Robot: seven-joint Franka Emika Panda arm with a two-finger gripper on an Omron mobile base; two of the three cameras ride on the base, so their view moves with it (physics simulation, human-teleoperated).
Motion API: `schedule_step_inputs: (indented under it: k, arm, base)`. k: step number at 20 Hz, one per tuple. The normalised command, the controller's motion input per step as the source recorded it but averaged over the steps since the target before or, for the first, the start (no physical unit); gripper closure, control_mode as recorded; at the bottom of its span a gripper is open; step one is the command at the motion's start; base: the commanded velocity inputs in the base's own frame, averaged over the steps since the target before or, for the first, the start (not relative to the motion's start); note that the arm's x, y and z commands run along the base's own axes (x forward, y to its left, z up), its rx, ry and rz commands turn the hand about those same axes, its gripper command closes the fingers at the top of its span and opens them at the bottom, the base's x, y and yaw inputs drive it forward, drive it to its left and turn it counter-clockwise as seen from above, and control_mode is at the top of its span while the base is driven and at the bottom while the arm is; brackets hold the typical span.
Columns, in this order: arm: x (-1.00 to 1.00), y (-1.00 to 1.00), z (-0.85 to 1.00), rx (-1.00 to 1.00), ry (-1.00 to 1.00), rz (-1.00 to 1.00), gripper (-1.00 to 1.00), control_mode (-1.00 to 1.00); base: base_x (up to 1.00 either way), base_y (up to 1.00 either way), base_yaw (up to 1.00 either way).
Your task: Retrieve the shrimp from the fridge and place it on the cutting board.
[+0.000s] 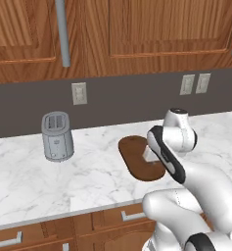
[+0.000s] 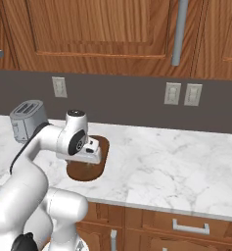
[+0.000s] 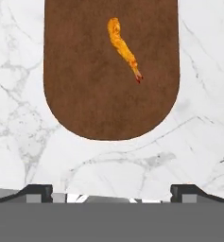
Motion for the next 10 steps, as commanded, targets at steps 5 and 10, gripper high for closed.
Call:
schedule_step_inputs:
  k: [5,10]
  arm:
    - [-0.54,0.0,0.38,0.0,0.08,-0.02,-1.0,-1.0]
    - [-0.54,0.0,0.31,0.0,0.07,-0.02,-1.0,-1.0]
  base:
    - [0.0,0.0,0.0]
    - [0.0,0.0,0.0]
